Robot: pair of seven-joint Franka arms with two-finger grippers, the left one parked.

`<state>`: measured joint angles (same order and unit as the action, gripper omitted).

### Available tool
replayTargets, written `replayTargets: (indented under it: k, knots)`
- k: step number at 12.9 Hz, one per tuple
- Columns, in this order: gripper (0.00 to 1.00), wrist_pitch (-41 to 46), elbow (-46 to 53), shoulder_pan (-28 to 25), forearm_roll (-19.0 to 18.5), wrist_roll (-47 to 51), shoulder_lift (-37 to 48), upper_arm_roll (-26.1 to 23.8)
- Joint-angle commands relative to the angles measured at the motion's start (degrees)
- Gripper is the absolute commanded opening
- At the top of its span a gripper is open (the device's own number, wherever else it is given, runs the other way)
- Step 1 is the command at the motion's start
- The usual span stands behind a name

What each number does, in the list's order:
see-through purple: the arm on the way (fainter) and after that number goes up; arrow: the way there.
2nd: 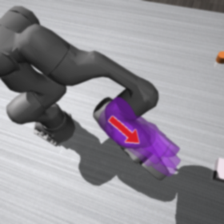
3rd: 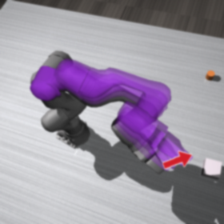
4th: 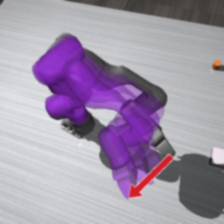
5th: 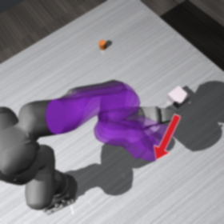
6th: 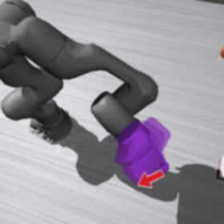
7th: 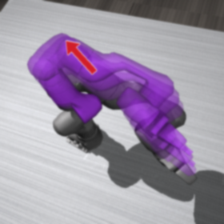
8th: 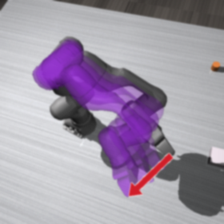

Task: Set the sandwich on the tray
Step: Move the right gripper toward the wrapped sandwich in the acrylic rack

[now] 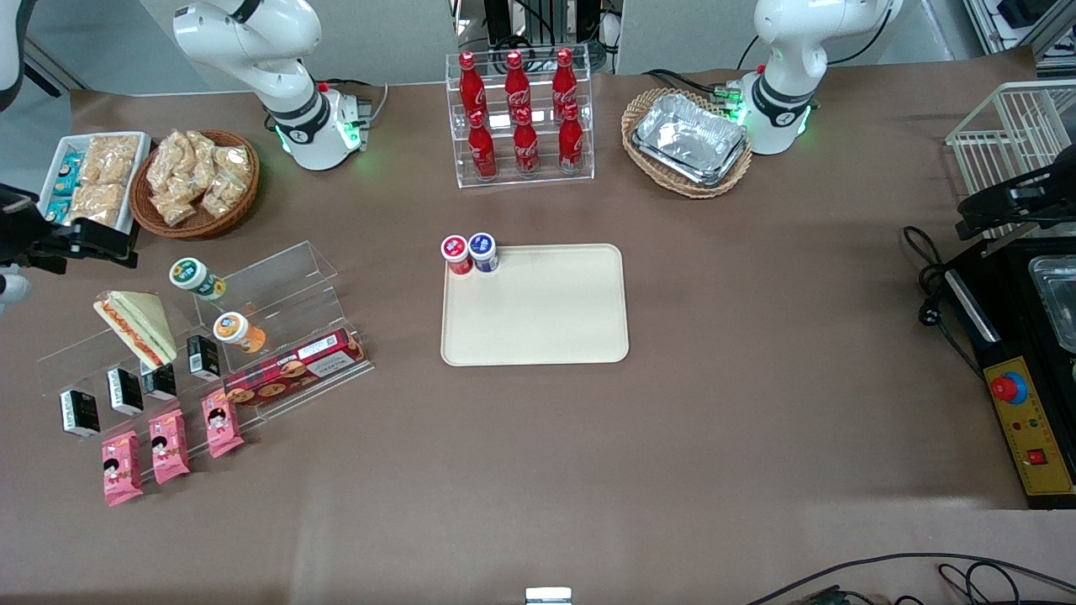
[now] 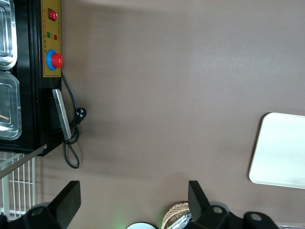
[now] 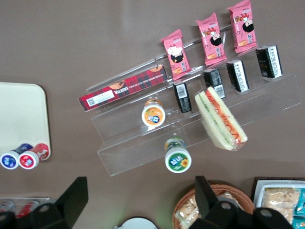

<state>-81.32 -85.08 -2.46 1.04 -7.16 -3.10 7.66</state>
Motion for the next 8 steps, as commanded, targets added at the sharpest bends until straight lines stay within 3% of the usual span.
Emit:
replayTargets:
  k: [1, 4, 8]
  knots:
    - [1.0, -0.67, -1.22, 2.46, -0.51, -9.16, 0.29, 2.61]
    - [1.0, -4.8, -4.65, 3.07, -1.91, -17.7, 0.64, 4.9]
    - [1.0, -10.06, -9.56, 2.99, -5.78, -20.24, 0.55, 4.91]
